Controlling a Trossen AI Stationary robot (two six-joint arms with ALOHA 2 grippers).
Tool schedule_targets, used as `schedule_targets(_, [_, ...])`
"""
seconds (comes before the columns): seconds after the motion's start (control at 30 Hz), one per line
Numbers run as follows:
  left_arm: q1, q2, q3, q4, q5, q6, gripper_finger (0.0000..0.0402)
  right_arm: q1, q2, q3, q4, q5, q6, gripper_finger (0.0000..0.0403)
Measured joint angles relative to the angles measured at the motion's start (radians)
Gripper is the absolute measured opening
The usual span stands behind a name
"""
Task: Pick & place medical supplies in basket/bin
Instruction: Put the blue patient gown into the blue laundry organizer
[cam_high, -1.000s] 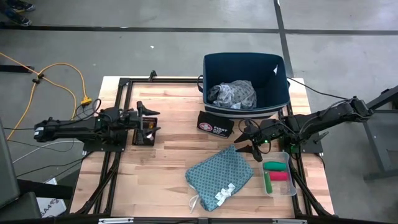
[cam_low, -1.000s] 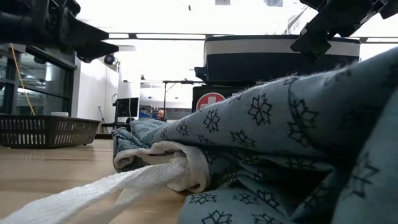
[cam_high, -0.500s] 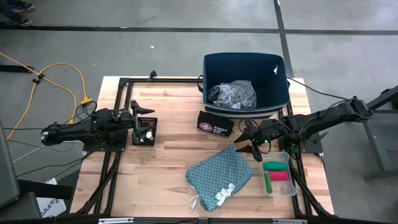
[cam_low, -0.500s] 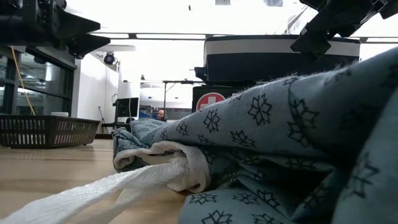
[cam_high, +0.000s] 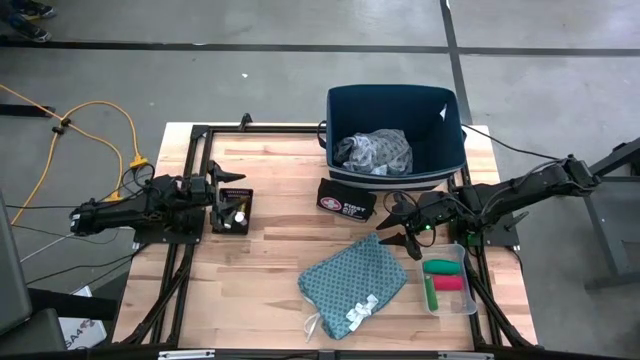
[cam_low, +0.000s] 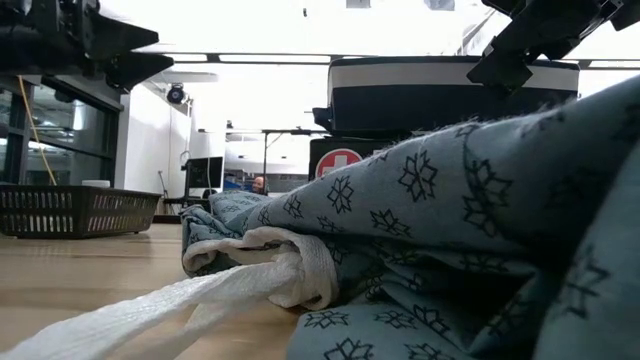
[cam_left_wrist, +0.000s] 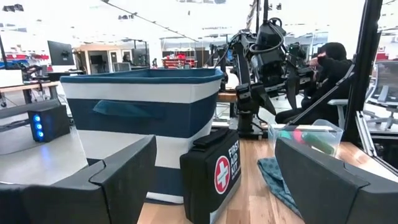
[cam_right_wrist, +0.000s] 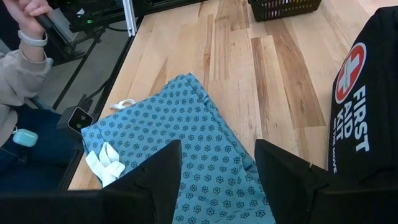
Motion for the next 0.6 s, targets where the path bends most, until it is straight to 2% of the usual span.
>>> schedule_targets(0.6, [0.0, 0.0, -0.081, 0.041, 0.0, -0.026, 0.0321, 0.0, 0.0, 0.0, 0.0, 0.0, 0.0, 0.0192])
